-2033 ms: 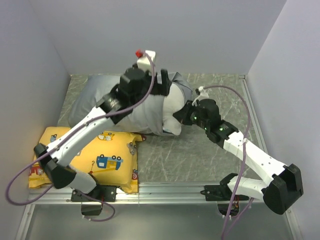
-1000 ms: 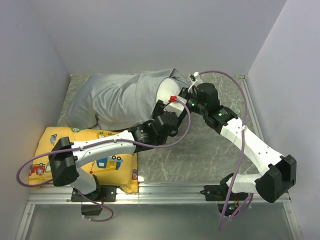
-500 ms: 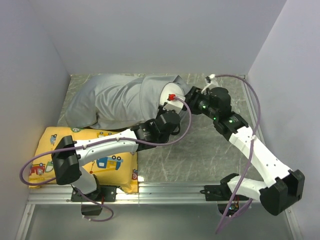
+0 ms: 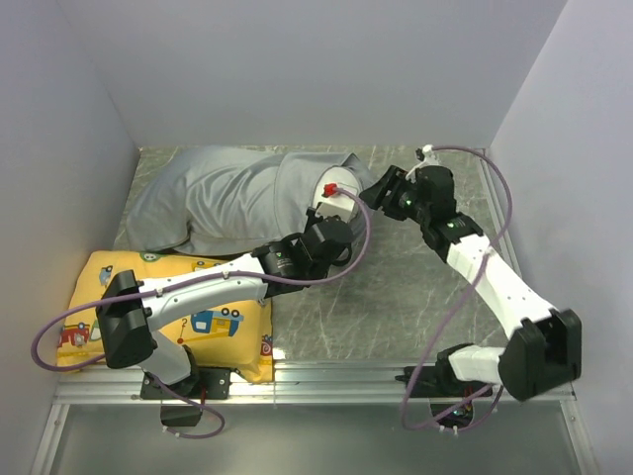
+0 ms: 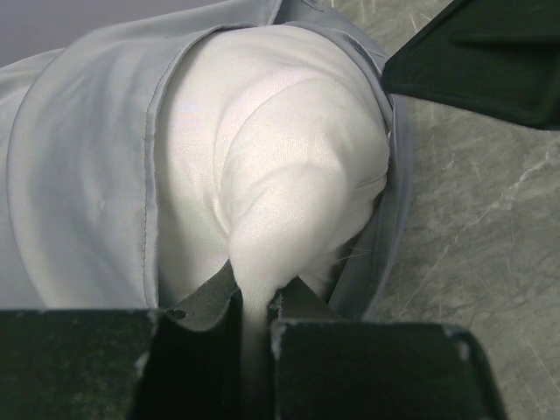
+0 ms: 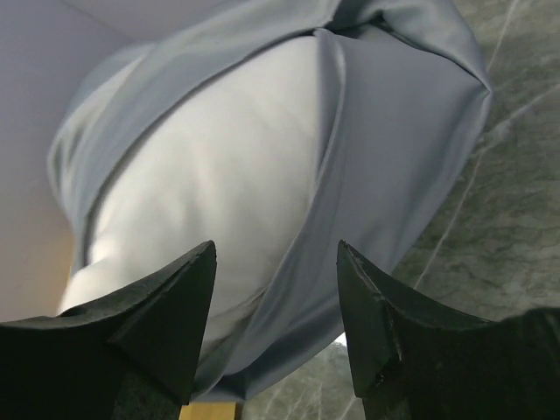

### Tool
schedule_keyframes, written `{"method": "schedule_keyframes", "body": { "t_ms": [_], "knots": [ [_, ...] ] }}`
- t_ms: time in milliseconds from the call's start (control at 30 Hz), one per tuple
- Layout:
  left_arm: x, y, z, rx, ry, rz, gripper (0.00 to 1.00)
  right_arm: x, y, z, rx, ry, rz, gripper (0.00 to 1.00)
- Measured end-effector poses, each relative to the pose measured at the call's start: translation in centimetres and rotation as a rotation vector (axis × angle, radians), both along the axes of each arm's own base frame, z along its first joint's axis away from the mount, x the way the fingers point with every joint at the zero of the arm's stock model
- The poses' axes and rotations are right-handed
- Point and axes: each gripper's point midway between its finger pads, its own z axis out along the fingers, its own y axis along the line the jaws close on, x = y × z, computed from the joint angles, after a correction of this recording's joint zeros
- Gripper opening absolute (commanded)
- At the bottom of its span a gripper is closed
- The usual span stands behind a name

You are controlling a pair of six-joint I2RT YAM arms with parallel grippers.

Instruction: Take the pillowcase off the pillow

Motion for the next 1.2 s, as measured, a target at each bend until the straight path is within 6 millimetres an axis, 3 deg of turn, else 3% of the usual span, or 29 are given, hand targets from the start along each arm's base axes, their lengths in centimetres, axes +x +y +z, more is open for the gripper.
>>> {"method": "schedule_keyframes", "body": {
  "t_ms": [33, 200, 267, 467, 567, 867, 1033, 1200],
  "knots": [
    [0.0, 0.0, -0.1, -0.002, 0.004, -0.002, 0.00, 0.5, 0.1, -0.9, -0.007, 0.020, 0.004, 0.62],
    [-0.1, 0.0, -0.3, -0.011, 0.013, 0.002, 0.00, 2.3, 0.6, -5.9, -0.052, 0.138, 0.023, 0.31],
    [-0.1, 0.2, -0.4, -0.010, 0.021, 0.008, 0.00, 2.4, 0.5, -6.9, -0.062, 0.164, 0.020, 0.19],
    [0.3, 0.9, 1.2, -0.053, 0.016, 0.052, 0.00, 3.1, -3.0, -8.7, -0.030, 0.193, -0.052, 0.03],
    [0.1, 1.6, 2.7, -0.100, 0.001, 0.065, 0.00, 3.1, -4.4, -10.4, -0.016, 0.231, -0.088, 0.01],
    [-1.5, 3.1, 8.5, -0.221, -0.021, -0.004, 0.00, 5.2, -3.8, -12.8, 0.081, 0.271, -0.073, 0.00],
    [-3.0, 2.0, 9.5, -0.228, 0.031, -0.124, 0.01, 8.2, -3.4, -12.5, 0.153, 0.268, -0.050, 0.01],
    [-4.2, 2.1, 10.2, -0.246, 0.052, -0.205, 0.00, 10.3, -1.3, -11.3, 0.240, 0.243, 0.042, 0.08]
  ]
}}
